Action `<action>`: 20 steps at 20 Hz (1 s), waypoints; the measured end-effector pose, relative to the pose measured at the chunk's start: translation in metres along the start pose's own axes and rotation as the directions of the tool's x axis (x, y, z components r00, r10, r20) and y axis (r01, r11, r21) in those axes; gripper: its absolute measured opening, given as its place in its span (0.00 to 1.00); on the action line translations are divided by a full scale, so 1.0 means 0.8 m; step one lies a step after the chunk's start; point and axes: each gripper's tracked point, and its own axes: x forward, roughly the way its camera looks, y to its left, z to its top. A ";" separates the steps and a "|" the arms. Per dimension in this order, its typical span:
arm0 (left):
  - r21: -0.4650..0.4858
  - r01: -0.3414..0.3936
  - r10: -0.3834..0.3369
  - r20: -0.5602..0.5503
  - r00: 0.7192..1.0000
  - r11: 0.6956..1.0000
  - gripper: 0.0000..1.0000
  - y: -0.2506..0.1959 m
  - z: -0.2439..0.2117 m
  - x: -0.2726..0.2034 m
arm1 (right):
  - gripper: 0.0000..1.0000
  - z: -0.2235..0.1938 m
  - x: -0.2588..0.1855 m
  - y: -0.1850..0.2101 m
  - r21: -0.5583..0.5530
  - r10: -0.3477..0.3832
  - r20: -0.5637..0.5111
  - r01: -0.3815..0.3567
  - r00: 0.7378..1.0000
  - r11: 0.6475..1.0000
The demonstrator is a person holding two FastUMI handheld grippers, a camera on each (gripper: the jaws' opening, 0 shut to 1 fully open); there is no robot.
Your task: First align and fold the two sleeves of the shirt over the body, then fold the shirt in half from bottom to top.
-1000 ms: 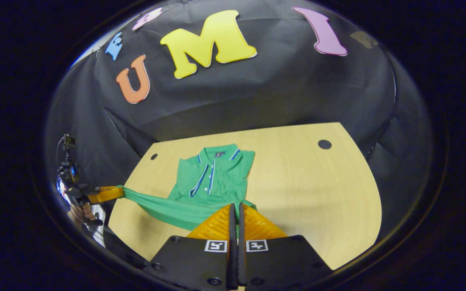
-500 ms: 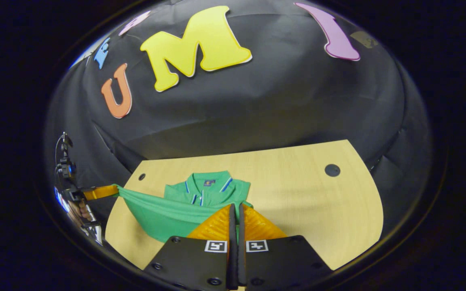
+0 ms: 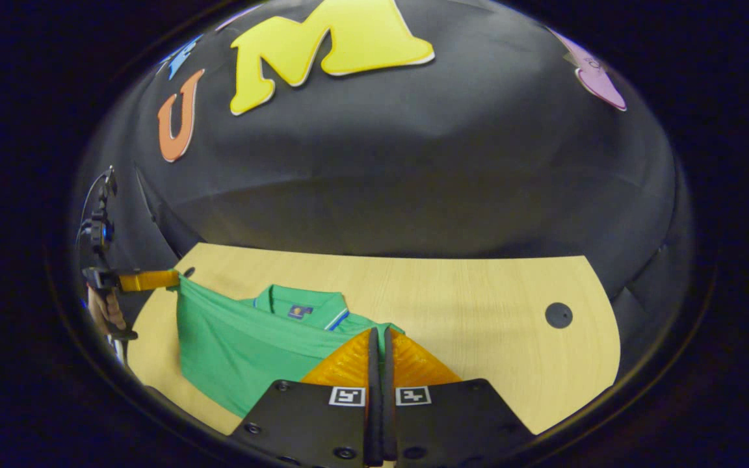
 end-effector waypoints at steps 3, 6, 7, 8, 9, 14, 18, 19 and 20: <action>0.021 -0.008 0.009 -0.038 0.999 1.000 0.04 0.007 -0.015 0.027 | 0.02 -0.017 0.032 -0.008 -0.010 -0.013 -0.023 0.012 1.000 1.000; 0.042 -0.016 0.018 -0.032 0.999 0.999 0.03 0.005 -0.019 0.042 | 0.02 -0.014 0.045 -0.009 0.015 -0.029 -0.006 0.029 1.000 0.999; 0.041 -0.017 0.018 -0.017 1.000 0.999 0.04 0.004 -0.017 0.050 | 0.02 -0.017 0.051 -0.010 0.000 -0.036 -0.004 0.036 0.999 0.999; 0.039 -0.020 0.020 -0.005 1.000 0.999 0.04 0.004 -0.014 0.056 | 0.02 -0.019 0.055 -0.014 -0.017 -0.044 -0.004 0.044 0.999 0.999; 0.041 -0.023 0.023 0.001 1.000 0.999 0.04 0.006 -0.014 0.059 | 0.02 -0.006 0.057 -0.025 -0.024 -0.046 -0.004 0.046 0.999 0.999; 0.059 -0.055 0.057 -0.038 0.998 0.997 0.04 0.019 -0.037 0.083 | 0.02 -0.012 0.068 -0.026 -0.093 -0.047 0.001 0.046 0.999 0.995; 0.031 -0.058 0.059 -0.022 0.998 0.998 0.04 0.020 -0.037 0.091 | 0.02 -0.017 0.079 -0.032 -0.075 -0.045 -0.008 0.044 0.999 0.996; 0.024 -0.061 0.062 -0.025 0.998 0.998 0.04 0.021 -0.041 0.093 | 0.02 -0.020 0.084 -0.035 -0.084 -0.048 -0.014 0.046 0.999 0.995; 0.019 -0.065 0.065 -0.033 0.997 0.998 0.05 0.021 -0.044 0.096 | 0.03 -0.025 0.083 -0.035 -0.090 -0.052 -0.024 0.050 0.998 0.995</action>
